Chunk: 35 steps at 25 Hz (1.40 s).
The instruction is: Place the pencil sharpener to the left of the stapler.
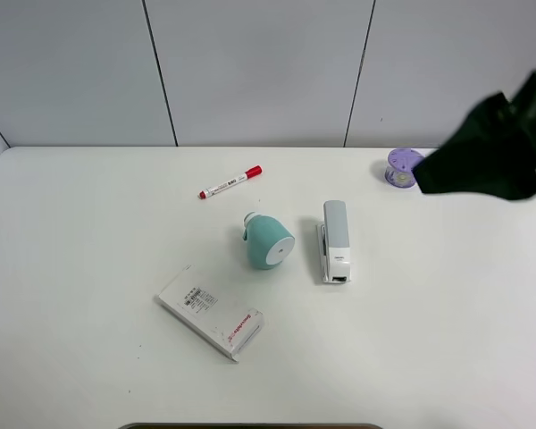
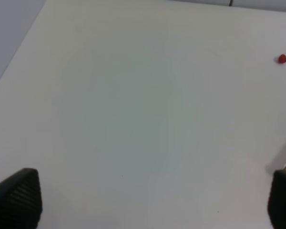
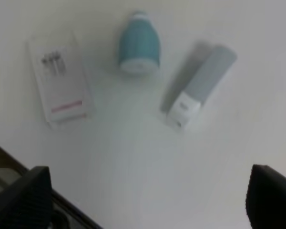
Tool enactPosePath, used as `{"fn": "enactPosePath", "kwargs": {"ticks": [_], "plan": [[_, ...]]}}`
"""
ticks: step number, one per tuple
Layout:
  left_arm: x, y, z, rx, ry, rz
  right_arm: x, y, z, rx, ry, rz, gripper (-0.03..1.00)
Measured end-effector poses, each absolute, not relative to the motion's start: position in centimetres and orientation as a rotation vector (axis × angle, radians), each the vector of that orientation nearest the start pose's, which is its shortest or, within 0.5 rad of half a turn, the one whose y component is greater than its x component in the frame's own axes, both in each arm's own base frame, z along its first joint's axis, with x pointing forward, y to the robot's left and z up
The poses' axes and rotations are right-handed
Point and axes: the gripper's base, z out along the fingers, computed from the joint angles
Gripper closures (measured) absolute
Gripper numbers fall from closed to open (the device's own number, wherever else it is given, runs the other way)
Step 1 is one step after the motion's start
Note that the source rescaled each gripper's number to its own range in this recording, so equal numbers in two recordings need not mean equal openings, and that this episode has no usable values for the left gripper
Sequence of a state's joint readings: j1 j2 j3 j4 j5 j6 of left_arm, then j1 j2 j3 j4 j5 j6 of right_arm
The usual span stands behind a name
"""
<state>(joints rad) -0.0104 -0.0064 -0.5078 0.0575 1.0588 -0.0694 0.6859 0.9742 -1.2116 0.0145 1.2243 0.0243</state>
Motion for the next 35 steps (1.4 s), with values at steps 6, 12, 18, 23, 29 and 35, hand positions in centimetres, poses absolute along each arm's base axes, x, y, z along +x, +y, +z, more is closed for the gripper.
{"fn": "enactPosePath", "kwargs": {"ticks": [6,12,18,23,29,35], "plan": [[-0.7,0.5,28.0,-0.063,2.026,0.018,8.6,6.6,38.7,-0.785,2.321,0.271,0.31],[-0.7,0.5,28.0,-0.063,2.026,0.018,6.3,2.8,36.0,-0.537,2.344,0.177,0.31],[-0.7,0.5,28.0,-0.063,2.026,0.018,2.9,0.5,33.4,-0.306,2.269,0.105,0.31],[-0.7,0.5,28.0,-0.063,2.026,0.018,1.5,-0.1,31.1,-0.209,2.158,0.079,0.31],[-0.7,0.5,28.0,-0.063,2.026,0.018,0.7,-0.3,27.8,-0.113,2.147,0.03,0.31],[-0.7,0.5,28.0,-0.063,2.026,0.018,-0.6,-0.5,27.8,-0.084,2.047,0.024,0.31]]}}
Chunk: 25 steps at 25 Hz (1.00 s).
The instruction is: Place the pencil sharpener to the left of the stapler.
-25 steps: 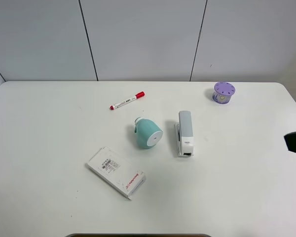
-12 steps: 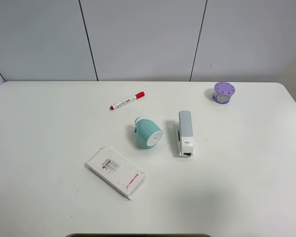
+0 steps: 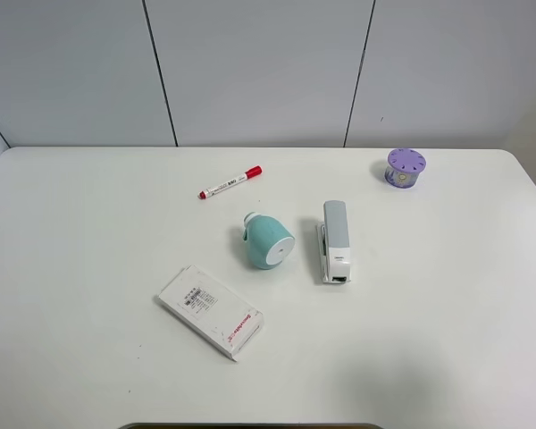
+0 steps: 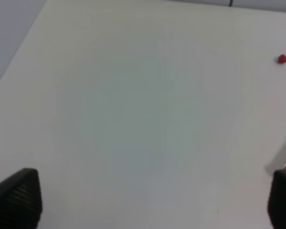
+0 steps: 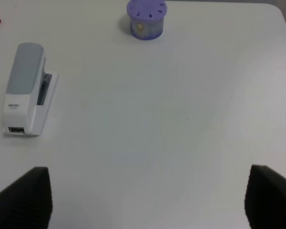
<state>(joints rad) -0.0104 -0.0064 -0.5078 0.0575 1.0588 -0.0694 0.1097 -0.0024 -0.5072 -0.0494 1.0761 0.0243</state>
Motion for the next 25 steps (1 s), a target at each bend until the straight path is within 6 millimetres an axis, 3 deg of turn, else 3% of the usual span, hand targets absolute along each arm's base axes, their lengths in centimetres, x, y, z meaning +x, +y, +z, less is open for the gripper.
{"fn": "enactPosePath", "kwargs": {"ticks": [25], "plan": [[-0.67,0.46,27.96,-0.063,2.026,0.018,-0.58,-0.47,27.81,-0.084,2.043,0.023,0.31]]}}
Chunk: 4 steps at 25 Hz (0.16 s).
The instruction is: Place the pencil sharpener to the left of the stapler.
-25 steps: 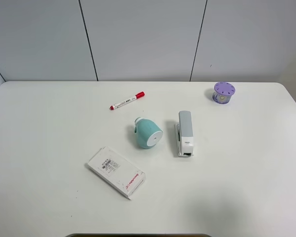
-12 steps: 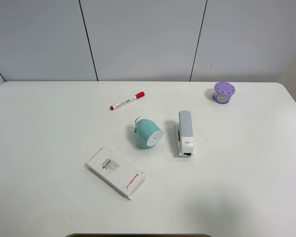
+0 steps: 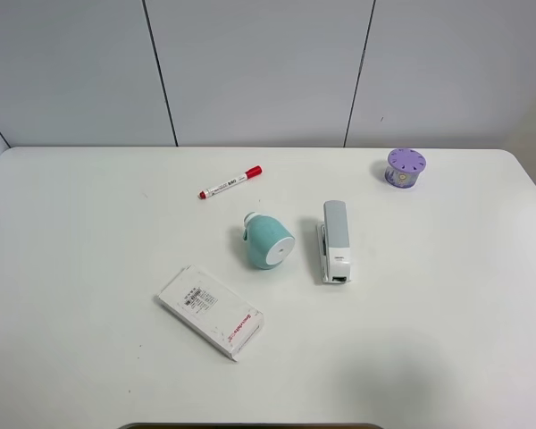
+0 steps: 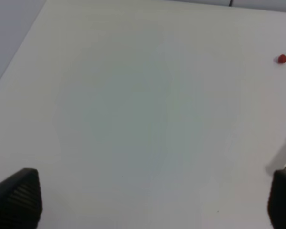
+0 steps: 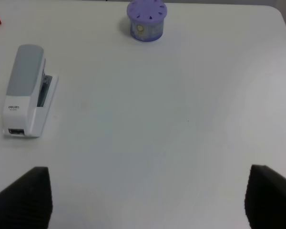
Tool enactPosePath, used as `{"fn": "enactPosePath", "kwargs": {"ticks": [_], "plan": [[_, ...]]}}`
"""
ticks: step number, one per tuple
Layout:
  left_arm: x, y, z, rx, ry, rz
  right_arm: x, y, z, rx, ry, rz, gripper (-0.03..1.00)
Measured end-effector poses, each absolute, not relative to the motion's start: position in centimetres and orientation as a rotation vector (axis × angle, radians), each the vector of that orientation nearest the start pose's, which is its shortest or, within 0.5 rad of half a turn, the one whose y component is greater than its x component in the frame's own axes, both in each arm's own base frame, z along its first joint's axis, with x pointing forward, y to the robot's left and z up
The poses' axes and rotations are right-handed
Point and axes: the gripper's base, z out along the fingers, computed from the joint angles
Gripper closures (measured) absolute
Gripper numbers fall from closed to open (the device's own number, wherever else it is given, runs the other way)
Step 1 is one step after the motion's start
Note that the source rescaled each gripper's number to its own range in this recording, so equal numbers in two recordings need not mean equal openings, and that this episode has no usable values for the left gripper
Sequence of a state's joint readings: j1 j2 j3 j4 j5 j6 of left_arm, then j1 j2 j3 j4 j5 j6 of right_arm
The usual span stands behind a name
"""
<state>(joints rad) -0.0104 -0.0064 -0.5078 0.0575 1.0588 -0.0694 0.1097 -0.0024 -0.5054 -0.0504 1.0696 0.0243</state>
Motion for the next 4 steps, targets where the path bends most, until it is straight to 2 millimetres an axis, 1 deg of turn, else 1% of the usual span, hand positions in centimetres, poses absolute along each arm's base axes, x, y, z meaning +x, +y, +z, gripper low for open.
{"fn": "enactPosePath", "kwargs": {"ticks": [4], "plan": [[-0.67,0.46,27.96,-0.063,2.026,0.018,-0.58,-0.47,27.81,-0.084,2.043,0.023,0.31]]}}
